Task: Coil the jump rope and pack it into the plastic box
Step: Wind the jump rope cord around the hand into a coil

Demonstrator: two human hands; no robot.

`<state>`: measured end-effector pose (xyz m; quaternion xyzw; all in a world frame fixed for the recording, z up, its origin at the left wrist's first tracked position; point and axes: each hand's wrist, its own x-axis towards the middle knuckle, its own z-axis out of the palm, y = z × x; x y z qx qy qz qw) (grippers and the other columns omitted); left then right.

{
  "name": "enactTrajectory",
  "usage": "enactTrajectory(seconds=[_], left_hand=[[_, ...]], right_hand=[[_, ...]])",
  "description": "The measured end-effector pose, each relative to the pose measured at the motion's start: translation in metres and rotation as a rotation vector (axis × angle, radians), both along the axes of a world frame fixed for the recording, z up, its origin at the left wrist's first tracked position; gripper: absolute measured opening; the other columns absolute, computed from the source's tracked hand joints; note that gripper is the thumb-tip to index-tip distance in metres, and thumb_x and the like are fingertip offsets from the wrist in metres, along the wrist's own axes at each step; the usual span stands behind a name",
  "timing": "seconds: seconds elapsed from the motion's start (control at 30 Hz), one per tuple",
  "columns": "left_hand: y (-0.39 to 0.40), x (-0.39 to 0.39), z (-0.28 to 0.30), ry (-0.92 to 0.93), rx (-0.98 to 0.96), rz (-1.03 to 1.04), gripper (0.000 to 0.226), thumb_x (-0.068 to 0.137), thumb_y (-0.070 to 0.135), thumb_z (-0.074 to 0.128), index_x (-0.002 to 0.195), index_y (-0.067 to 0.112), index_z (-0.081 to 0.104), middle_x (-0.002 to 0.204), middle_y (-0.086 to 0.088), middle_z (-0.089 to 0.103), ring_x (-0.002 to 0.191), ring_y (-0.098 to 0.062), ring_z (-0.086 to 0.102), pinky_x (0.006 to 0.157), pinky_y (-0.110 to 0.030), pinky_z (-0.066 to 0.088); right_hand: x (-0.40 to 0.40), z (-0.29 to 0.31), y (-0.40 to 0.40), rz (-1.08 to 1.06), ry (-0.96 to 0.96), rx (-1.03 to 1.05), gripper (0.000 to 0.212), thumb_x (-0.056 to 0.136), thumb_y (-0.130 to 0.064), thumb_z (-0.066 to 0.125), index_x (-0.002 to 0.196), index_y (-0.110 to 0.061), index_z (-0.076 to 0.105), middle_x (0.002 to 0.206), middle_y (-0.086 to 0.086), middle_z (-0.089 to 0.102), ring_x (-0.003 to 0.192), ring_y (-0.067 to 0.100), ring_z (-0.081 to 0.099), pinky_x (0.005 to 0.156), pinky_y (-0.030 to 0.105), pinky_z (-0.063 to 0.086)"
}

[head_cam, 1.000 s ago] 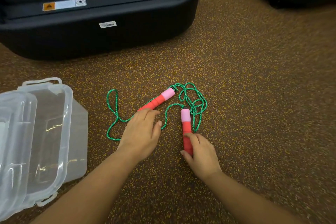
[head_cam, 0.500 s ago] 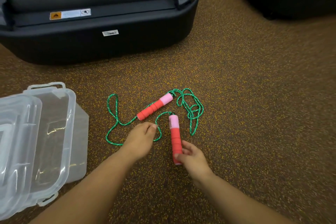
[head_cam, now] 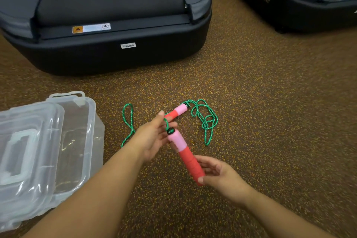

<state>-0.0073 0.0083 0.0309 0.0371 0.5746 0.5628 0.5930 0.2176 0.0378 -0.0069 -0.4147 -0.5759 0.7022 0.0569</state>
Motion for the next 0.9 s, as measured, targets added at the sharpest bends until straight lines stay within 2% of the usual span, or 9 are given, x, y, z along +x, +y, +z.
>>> enactTrajectory(seconds=[0.13, 0.27, 0.37, 0.47, 0.53, 0.6, 0.73, 0.8, 0.9], left_hand=[[0.000, 0.001, 0.014, -0.016, 0.104, 0.036, 0.021, 0.096, 0.015, 0.049, 0.103, 0.004, 0.065, 0.080, -0.008, 0.074, 0.079, -0.019, 0.067, 0.075, -0.031, 0.057], [-0.004, 0.002, 0.018, -0.012, 0.136, 0.019, 0.019, 0.096, 0.014, 0.048, 0.101, 0.006, 0.065, 0.076, -0.006, 0.074, 0.073, -0.018, 0.070, 0.074, -0.031, 0.056], [-0.008, 0.000, 0.021, 0.032, 0.158, -0.102, 0.020, 0.096, 0.014, 0.049, 0.104, 0.005, 0.064, 0.072, -0.004, 0.072, 0.068, -0.018, 0.069, 0.072, -0.030, 0.056], [-0.013, -0.003, 0.029, 0.080, 0.151, -0.332, 0.020, 0.096, 0.014, 0.048, 0.102, 0.007, 0.065, 0.069, -0.002, 0.069, 0.065, -0.015, 0.067, 0.066, -0.025, 0.055], [-0.016, -0.004, 0.033, 0.105, 0.131, -0.480, 0.022, 0.096, 0.013, 0.048, 0.106, 0.004, 0.065, 0.068, -0.001, 0.068, 0.065, -0.015, 0.066, 0.065, -0.023, 0.054], [-0.017, -0.003, 0.036, 0.091, 0.115, -0.575, 0.023, 0.096, 0.013, 0.048, 0.108, 0.001, 0.064, 0.066, 0.000, 0.066, 0.063, -0.014, 0.063, 0.064, -0.022, 0.053], [-0.016, -0.002, 0.040, 0.033, 0.118, -0.676, 0.022, 0.093, 0.014, 0.050, 0.105, 0.003, 0.064, 0.066, -0.001, 0.062, 0.062, -0.013, 0.059, 0.064, -0.022, 0.052], [-0.015, -0.002, 0.043, 0.029, 0.134, -0.704, 0.022, 0.093, 0.014, 0.049, 0.104, 0.002, 0.064, 0.065, 0.000, 0.061, 0.062, -0.013, 0.058, 0.064, -0.021, 0.052], [-0.014, -0.003, 0.045, 0.026, 0.148, -0.701, 0.022, 0.094, 0.011, 0.048, 0.103, -0.001, 0.064, 0.065, -0.001, 0.061, 0.060, -0.012, 0.057, 0.063, -0.021, 0.052]], right_hand=[[0.005, 0.001, -0.003, 0.045, -0.050, 0.133, 0.061, 0.076, 0.012, 0.066, 0.115, -0.034, 0.060, 0.114, 0.000, 0.066, 0.103, 0.013, 0.064, 0.086, 0.021, 0.051], [-0.001, -0.006, -0.006, 0.064, -0.054, 0.203, 0.063, 0.077, 0.012, 0.065, 0.116, -0.036, 0.056, 0.116, -0.001, 0.064, 0.107, 0.012, 0.061, 0.089, 0.019, 0.048], [-0.011, -0.004, -0.002, 0.177, -0.059, 0.214, 0.063, 0.080, 0.009, 0.060, 0.128, -0.031, 0.050, 0.127, -0.008, 0.058, 0.119, 0.002, 0.054, 0.096, 0.014, 0.043], [-0.029, 0.016, 0.014, 0.038, 0.005, 0.284, 0.058, 0.085, 0.015, 0.046, 0.125, -0.026, 0.050, 0.123, -0.012, 0.057, 0.111, -0.016, 0.052, 0.095, 0.010, 0.042], [-0.043, 0.029, 0.029, -0.052, 0.062, 0.412, 0.051, 0.090, 0.006, 0.048, 0.124, -0.031, 0.052, 0.126, -0.009, 0.059, 0.113, -0.013, 0.053, 0.103, 0.017, 0.041], [-0.053, 0.036, 0.043, -0.001, 0.081, 0.538, 0.046, 0.090, -0.007, 0.051, 0.127, -0.035, 0.051, 0.133, -0.009, 0.057, 0.124, -0.003, 0.049, 0.108, 0.020, 0.036], [-0.067, 0.047, 0.055, 0.233, 0.062, 0.710, 0.047, 0.090, -0.008, 0.050, 0.134, -0.025, 0.053, 0.142, -0.009, 0.048, 0.133, -0.002, 0.038, 0.109, 0.009, 0.023], [-0.070, 0.044, 0.057, 0.363, 0.029, 0.748, 0.037, 0.093, -0.009, 0.053, 0.125, -0.024, 0.060, 0.142, -0.012, 0.043, 0.137, 0.000, 0.030, 0.113, 0.012, 0.017], [-0.061, 0.040, 0.065, 0.391, -0.051, 0.656, 0.010, 0.093, -0.021, 0.058, 0.097, -0.023, 0.067, 0.140, -0.009, 0.050, 0.140, 0.008, 0.029, 0.118, 0.031, 0.020]])
